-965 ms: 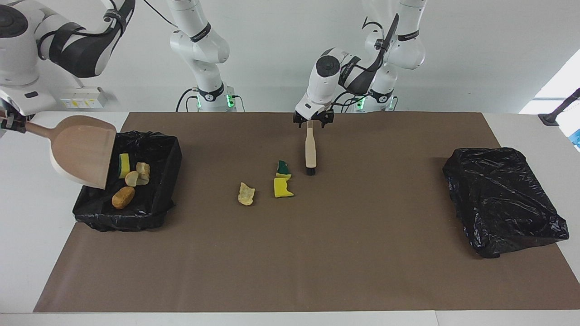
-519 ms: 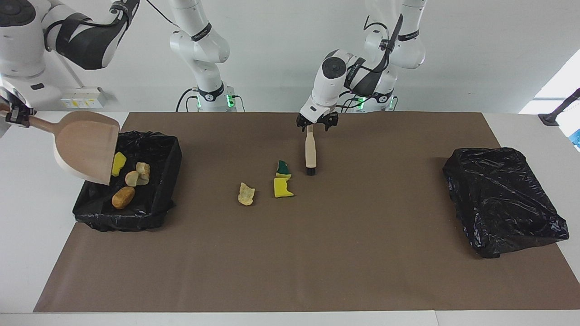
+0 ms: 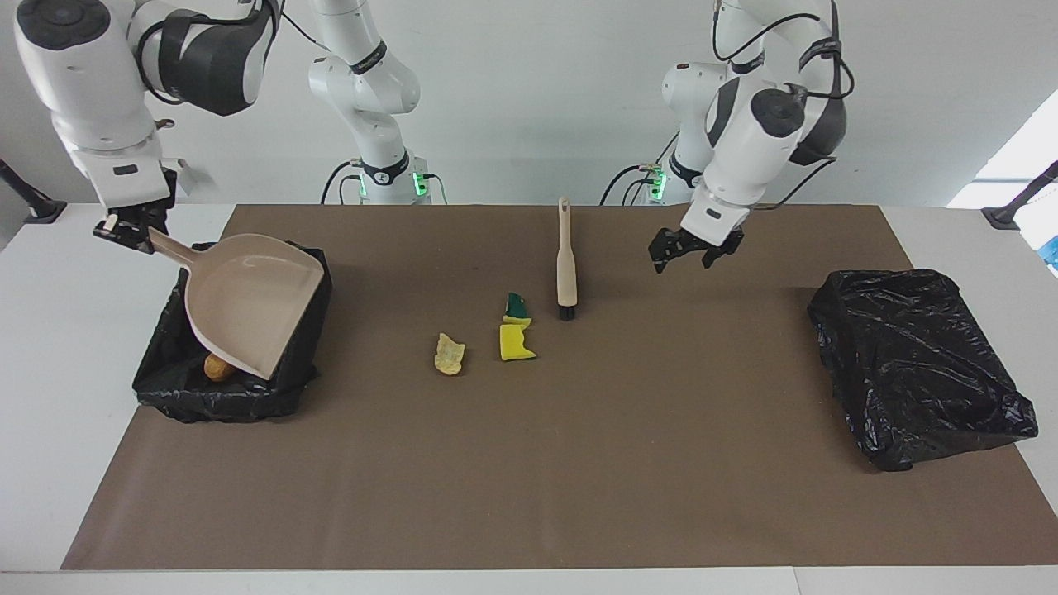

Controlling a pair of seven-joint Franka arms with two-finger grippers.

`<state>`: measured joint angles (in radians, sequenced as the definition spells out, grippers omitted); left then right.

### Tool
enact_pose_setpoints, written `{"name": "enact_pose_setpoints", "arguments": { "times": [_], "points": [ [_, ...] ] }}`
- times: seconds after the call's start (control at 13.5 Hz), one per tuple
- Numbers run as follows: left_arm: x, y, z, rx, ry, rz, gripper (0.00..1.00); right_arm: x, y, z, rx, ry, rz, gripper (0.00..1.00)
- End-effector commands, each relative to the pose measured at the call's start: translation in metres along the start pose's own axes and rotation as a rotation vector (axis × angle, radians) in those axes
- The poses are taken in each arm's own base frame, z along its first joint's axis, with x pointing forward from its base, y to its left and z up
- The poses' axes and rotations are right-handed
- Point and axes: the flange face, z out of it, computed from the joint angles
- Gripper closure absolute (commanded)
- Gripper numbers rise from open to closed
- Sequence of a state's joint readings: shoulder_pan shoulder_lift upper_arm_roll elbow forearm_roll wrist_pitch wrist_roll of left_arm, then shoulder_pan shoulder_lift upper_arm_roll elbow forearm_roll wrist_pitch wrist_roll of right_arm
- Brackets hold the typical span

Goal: Sweep and dump trash in bin
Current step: 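Return the empty dustpan to the table middle with the right gripper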

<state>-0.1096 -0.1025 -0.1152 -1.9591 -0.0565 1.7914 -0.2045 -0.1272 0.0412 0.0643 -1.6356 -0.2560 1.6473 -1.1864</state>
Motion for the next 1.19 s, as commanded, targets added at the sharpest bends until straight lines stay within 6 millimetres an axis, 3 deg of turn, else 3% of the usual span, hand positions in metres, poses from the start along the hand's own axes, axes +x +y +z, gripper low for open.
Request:
{"name": "enact_pose_setpoints", "arguments": {
  "times": [0.0,0.22,0.3,0.52,0.67,0.74,0.96,1.11],
  "points": [
    [0.006,-0.039,-0.043,0.021,0.000,0.067,0.00,0.047,-0.012,0.015,0.064,0.070,0.225,1.00],
    [-0.003,-0.052,-0.096,0.018,-0.012,0.052,0.00,0.111,-0.015,0.033,0.085,0.121,0.443,1.00],
    [-0.006,-0.054,-0.101,0.020,-0.029,0.049,0.00,0.127,-0.014,0.040,0.100,0.152,0.542,1.00],
    [-0.015,-0.058,-0.111,0.030,-0.030,0.050,0.00,0.203,-0.028,0.049,0.089,0.218,0.781,1.00],
    [-0.013,-0.090,-0.109,0.010,-0.035,0.062,0.00,0.245,-0.041,0.050,0.086,0.256,0.867,1.00],
    [-0.015,-0.089,-0.109,0.011,-0.039,0.076,0.00,0.264,-0.048,0.056,0.091,0.271,0.911,1.00],
    [-0.016,-0.092,-0.106,0.011,-0.032,0.074,0.00,0.343,-0.093,0.061,0.114,0.297,1.019,1.00],
    [-0.014,-0.091,-0.107,0.011,-0.014,0.075,0.00,0.384,-0.117,0.068,0.125,0.292,1.112,1.00]
  ]
}}
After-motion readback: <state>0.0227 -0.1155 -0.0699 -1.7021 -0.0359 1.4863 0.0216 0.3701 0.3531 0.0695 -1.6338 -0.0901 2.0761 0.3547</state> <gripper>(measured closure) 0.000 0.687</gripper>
